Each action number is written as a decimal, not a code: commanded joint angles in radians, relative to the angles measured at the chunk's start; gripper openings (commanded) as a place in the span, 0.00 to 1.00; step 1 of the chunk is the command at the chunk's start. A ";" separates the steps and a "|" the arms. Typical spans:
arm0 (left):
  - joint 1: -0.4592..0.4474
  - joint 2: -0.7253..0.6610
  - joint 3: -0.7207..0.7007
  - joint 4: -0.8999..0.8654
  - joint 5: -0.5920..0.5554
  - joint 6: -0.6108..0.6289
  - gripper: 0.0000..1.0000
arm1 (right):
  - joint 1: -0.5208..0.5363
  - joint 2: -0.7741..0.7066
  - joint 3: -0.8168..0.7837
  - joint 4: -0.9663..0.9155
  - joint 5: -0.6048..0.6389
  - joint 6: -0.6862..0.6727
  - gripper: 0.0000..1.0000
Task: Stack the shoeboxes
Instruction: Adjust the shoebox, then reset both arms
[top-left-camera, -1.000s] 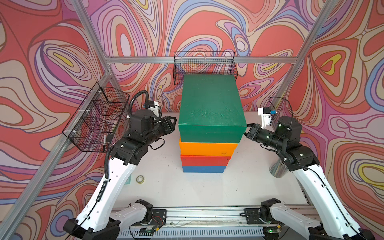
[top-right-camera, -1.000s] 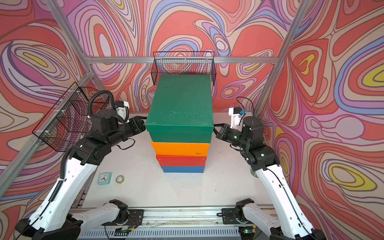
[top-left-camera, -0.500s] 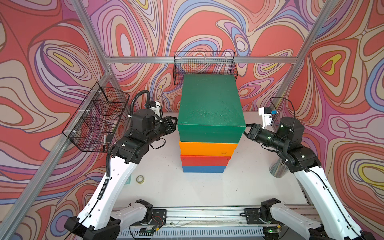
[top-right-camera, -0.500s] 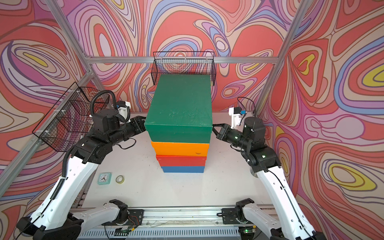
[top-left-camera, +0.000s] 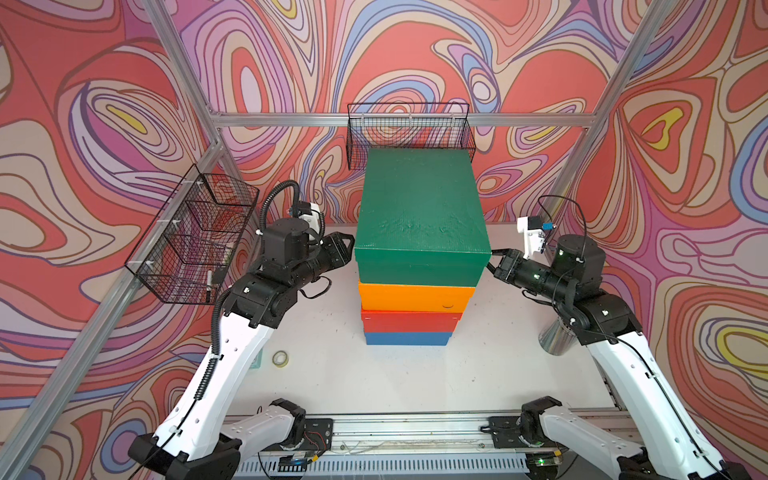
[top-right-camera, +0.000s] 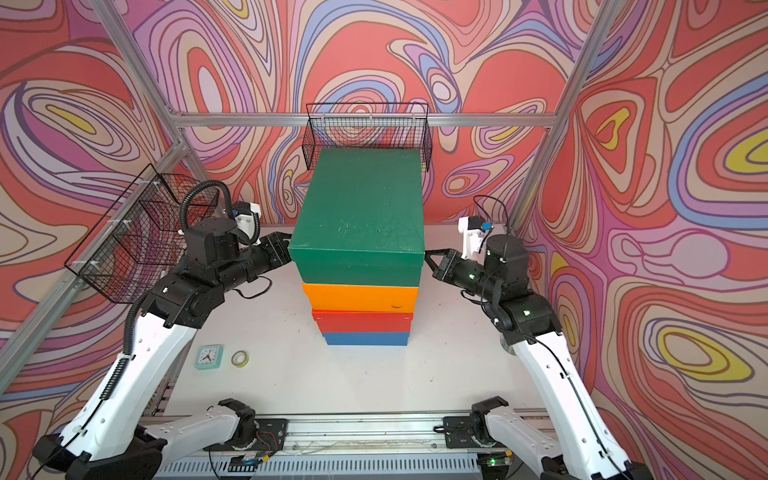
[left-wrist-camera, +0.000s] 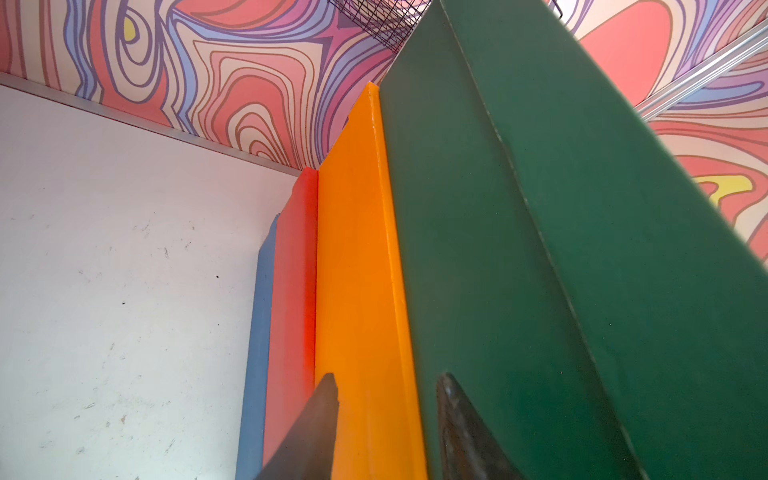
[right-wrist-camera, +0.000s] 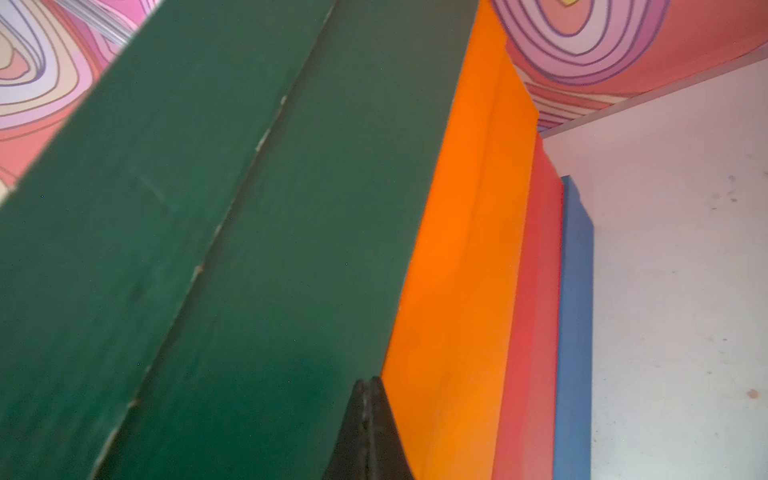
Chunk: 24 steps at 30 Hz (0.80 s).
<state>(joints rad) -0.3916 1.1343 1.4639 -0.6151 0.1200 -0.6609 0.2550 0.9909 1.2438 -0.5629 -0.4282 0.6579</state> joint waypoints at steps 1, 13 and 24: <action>0.004 -0.055 -0.030 -0.042 -0.056 0.056 0.48 | 0.004 -0.016 -0.033 -0.055 0.137 -0.086 0.08; 0.006 -0.276 -0.454 0.257 -0.483 0.201 1.00 | 0.004 0.052 -0.267 0.142 0.568 -0.255 0.98; 0.006 -0.186 -0.803 0.709 -0.388 0.499 1.00 | 0.004 0.181 -0.504 0.633 0.741 -0.520 0.98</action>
<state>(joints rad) -0.3908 0.9318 0.7013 -0.0937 -0.2687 -0.2596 0.2550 1.1297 0.8127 -0.1432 0.2222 0.2932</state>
